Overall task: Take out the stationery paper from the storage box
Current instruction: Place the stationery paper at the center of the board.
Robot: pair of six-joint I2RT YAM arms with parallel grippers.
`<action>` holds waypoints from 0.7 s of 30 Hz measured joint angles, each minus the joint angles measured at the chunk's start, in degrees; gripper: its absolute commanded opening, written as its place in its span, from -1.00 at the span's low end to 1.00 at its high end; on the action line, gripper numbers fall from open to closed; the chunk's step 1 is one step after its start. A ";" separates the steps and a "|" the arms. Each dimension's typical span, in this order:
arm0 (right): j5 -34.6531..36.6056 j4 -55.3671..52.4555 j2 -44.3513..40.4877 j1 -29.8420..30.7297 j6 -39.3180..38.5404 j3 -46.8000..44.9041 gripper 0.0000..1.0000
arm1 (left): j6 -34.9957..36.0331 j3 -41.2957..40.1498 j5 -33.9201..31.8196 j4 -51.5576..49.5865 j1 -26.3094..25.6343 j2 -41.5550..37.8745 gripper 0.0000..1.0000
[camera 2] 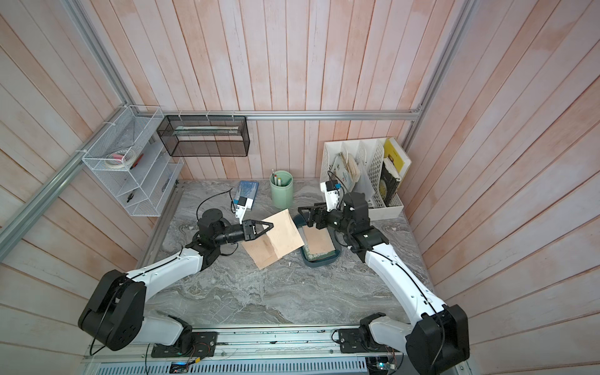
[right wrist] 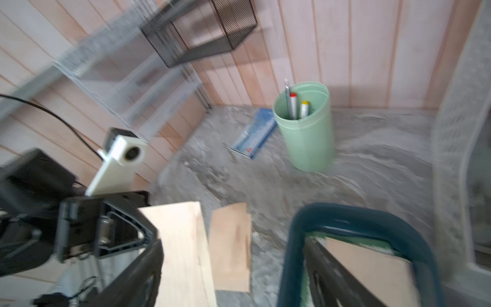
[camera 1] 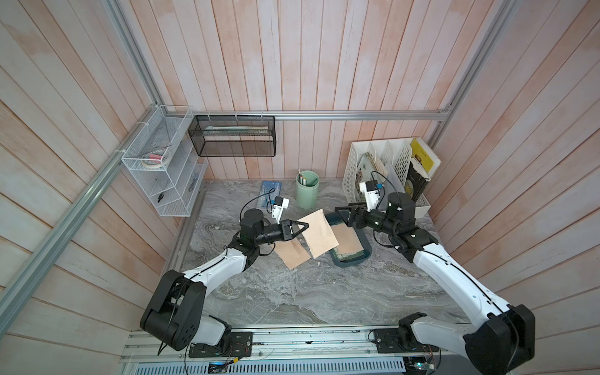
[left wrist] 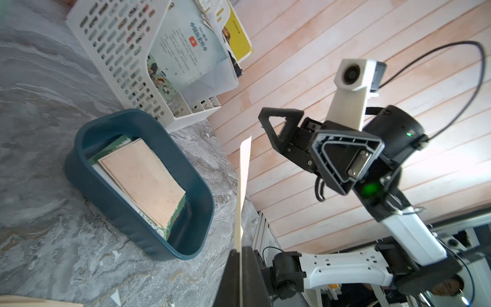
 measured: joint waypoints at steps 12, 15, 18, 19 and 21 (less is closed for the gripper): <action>-24.46 14.25 10.23 0.52 6.58 -0.70 0.39 | 1.99 1.07 2.51 -0.52 -1.86 -0.44 -1.00; -26.18 15.17 10.49 1.07 7.10 -0.76 0.19 | 2.05 1.42 2.51 -0.66 -1.86 -0.44 -1.00; -27.21 16.00 10.45 1.64 7.17 -1.33 -0.18 | 2.40 1.86 2.49 -1.05 -1.86 -0.44 -1.00; -27.43 16.09 10.34 1.75 7.19 -1.73 -0.27 | 2.47 2.03 2.51 -1.29 -1.86 -0.44 -1.00; -27.80 15.63 9.81 1.79 6.60 -2.64 -0.45 | 2.84 2.58 2.49 -1.99 -1.86 -0.44 -1.00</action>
